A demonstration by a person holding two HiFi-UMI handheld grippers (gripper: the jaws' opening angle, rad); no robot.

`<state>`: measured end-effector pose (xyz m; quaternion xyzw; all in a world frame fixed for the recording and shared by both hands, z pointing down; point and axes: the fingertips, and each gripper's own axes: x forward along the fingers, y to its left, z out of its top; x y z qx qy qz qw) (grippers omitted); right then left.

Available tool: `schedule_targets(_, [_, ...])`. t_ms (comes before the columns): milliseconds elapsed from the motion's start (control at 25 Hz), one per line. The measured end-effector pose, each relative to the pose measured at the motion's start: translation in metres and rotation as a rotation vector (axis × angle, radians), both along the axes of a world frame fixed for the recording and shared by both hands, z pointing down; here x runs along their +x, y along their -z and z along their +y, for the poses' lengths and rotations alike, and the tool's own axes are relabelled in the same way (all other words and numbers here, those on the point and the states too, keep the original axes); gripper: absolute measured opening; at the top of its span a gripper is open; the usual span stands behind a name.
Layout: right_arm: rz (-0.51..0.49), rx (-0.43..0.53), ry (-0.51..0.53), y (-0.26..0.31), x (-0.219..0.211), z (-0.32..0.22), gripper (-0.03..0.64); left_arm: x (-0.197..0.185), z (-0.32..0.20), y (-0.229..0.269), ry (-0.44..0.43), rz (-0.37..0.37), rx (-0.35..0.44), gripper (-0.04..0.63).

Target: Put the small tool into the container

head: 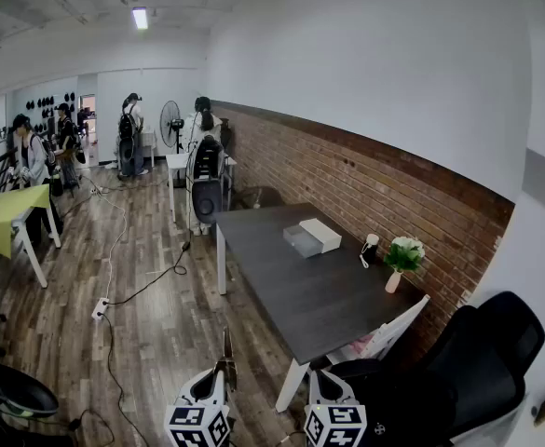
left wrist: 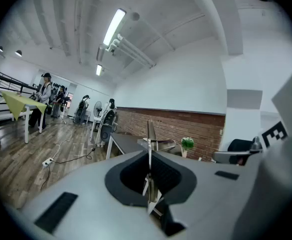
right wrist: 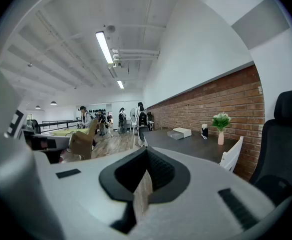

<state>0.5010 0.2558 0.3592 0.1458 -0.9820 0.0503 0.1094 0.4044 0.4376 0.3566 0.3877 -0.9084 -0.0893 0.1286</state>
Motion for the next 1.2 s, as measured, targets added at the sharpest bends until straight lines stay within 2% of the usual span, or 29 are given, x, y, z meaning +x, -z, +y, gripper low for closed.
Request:
schedule_targets(360, [-0.001, -0.004, 0.038, 0.008, 0.001, 0.011, 0.000, -0.005, 0.005, -0.004, 0.002, 0.011, 0.001, 0.006])
schedule_targets(560, [-0.033, -0.028, 0.050, 0.009, -0.008, 0.012, 0.002, -0.013, 0.008, 0.002, 0.014, 0.015, 0.013, 0.006])
schedule_targets(840, [-0.037, -0.079, 0.037, -0.004, -0.024, 0.015, 0.002, -0.038, 0.017, -0.013, 0.005, -0.018, 0.001, 0.005])
schedule_targets(1200, [-0.011, -0.128, 0.005, -0.023, -0.044, 0.010, 0.002, -0.069, 0.019, -0.026, -0.013, -0.001, -0.028, 0.006])
